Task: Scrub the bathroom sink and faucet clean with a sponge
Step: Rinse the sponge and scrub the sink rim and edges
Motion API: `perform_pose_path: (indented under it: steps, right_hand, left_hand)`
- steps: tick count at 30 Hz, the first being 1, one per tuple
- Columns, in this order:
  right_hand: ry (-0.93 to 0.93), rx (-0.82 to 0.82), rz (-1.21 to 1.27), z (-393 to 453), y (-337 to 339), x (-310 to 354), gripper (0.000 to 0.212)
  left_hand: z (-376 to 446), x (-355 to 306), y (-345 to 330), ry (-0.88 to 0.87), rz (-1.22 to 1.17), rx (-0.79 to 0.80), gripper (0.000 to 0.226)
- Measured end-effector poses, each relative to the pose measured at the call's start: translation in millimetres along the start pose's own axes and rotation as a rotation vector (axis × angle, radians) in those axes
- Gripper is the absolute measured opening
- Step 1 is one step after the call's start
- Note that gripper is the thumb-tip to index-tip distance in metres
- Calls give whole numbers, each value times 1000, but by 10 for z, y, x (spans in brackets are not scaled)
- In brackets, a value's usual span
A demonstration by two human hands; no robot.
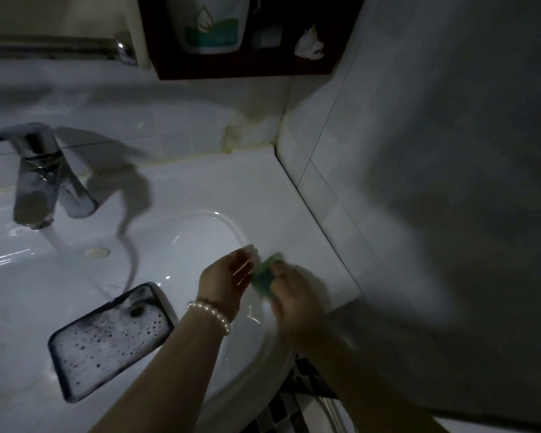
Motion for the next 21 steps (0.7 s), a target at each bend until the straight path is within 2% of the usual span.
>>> perform_pose_path:
  steps: [2,4,5,6,7,8,10,11,12,14,16,17,19,21]
  right_hand:
    - [107,156,79,199,-70,67,35]
    - [-32,203,35,368,35,-354,41]
    - [-150,190,-10,366,120,-622,40]
    - [-281,99,-90,228,223,-858,38]
    - [-368,-16,-117,20,277,-941,37]
    - [-383,-44,-59,-179,201,-884,37]
    - [-266,114,152,-361,-147,-553,42]
    - [-174,147,181,-334,-182,-426,41]
    - [-143,99,104,-260,-92,-460,36]
    - [-227,62,56,-169,147,-752,24]
    - [-386,-21,139,-205,330,-969,34]
    - [-398,-61,94,-267,330,-923,38]
    - [-284,-74,48,-399,122,-444,38]
    - [-59,2,35,-437,-179,101,36]
  left_hand:
    - [-40,-5,-145,-48,70,28,16]
    - [-33,-16,-202,-46,126,38,17]
    - [-4,4,-222,-18,158,45,20]
    - [7,65,-258,22,193,62,23]
    - [7,139,-306,60,223,86,25]
    - [-2,214,-375,89,237,117,27]
    - [-34,345,-506,114,235,175,29]
    - [-33,371,-540,102,261,192,29]
    - [-26,358,-549,82,301,202,29]
    - [-3,252,-491,44,349,211,28]
    - [2,103,-335,20,376,209,25]
    - [-20,26,-249,17,382,225,26]
    - [-104,-73,-81,33,379,258,31]
    - [-202,-85,97,72,383,246,30]
Point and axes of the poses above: each hand's wrist, its own z-axis towards the middle knuckle, its own y-axis out of the back of the hand, x = y × z, the point moved 9 cm from there along z, towards the middle knuckle, and after that the axes turned 11 degrees about x, right-handed, at the moved point
